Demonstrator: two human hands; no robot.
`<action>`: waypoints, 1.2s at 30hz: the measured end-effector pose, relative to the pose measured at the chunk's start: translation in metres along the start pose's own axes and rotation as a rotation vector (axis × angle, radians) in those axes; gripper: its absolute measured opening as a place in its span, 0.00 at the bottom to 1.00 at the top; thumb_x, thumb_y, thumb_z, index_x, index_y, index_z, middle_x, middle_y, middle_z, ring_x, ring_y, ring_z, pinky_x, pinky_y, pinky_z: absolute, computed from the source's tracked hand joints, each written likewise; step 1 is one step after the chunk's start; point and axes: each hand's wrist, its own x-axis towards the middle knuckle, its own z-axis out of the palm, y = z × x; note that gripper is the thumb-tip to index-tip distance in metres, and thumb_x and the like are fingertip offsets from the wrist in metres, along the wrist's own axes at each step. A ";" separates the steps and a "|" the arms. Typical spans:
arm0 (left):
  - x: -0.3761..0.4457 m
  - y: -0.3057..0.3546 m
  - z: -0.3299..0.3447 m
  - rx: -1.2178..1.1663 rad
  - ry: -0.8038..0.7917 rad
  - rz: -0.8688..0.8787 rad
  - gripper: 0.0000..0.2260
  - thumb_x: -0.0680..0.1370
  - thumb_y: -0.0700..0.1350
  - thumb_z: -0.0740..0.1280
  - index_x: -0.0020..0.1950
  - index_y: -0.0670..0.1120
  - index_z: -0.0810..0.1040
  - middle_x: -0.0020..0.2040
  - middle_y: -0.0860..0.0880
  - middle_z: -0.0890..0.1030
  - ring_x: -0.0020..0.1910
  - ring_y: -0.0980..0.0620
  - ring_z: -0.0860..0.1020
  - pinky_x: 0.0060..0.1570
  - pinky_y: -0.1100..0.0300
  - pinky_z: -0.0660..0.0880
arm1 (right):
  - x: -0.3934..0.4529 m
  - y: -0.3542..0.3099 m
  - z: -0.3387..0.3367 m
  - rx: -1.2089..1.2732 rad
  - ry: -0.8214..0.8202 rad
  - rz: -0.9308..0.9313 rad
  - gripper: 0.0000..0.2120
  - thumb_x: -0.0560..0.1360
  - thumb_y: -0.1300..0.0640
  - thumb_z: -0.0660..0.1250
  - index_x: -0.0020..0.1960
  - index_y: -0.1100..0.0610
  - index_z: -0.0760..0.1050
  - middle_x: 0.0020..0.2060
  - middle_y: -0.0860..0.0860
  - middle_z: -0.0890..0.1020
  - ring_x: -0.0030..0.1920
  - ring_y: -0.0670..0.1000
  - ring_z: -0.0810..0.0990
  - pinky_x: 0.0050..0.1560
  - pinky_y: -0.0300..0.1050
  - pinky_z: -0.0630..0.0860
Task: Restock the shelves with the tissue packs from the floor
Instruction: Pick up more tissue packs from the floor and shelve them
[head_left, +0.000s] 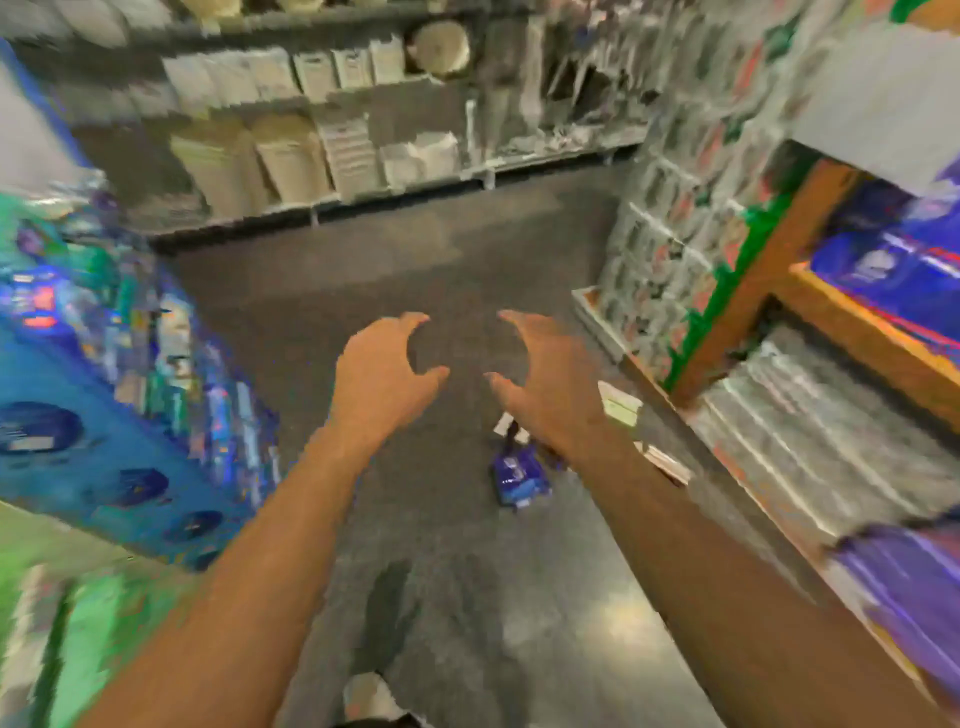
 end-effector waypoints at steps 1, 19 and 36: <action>-0.001 0.027 0.029 -0.024 -0.057 0.027 0.28 0.68 0.54 0.75 0.66 0.46 0.76 0.60 0.43 0.80 0.61 0.43 0.77 0.61 0.51 0.69 | -0.022 0.033 -0.019 -0.028 0.013 0.083 0.30 0.68 0.49 0.70 0.69 0.54 0.73 0.63 0.54 0.78 0.63 0.57 0.76 0.64 0.51 0.72; 0.149 0.224 0.377 -0.108 -0.673 0.209 0.28 0.71 0.54 0.75 0.69 0.49 0.73 0.62 0.46 0.79 0.60 0.45 0.76 0.59 0.53 0.72 | -0.043 0.386 -0.100 -0.173 -0.014 0.837 0.36 0.69 0.45 0.75 0.73 0.46 0.64 0.70 0.48 0.73 0.69 0.51 0.71 0.68 0.49 0.68; 0.255 0.108 0.946 0.302 -1.002 0.092 0.36 0.76 0.55 0.67 0.79 0.48 0.54 0.75 0.44 0.63 0.73 0.42 0.64 0.68 0.51 0.66 | -0.022 0.888 0.206 -0.358 -0.344 0.967 0.36 0.67 0.49 0.78 0.71 0.53 0.67 0.66 0.55 0.73 0.67 0.57 0.71 0.67 0.57 0.68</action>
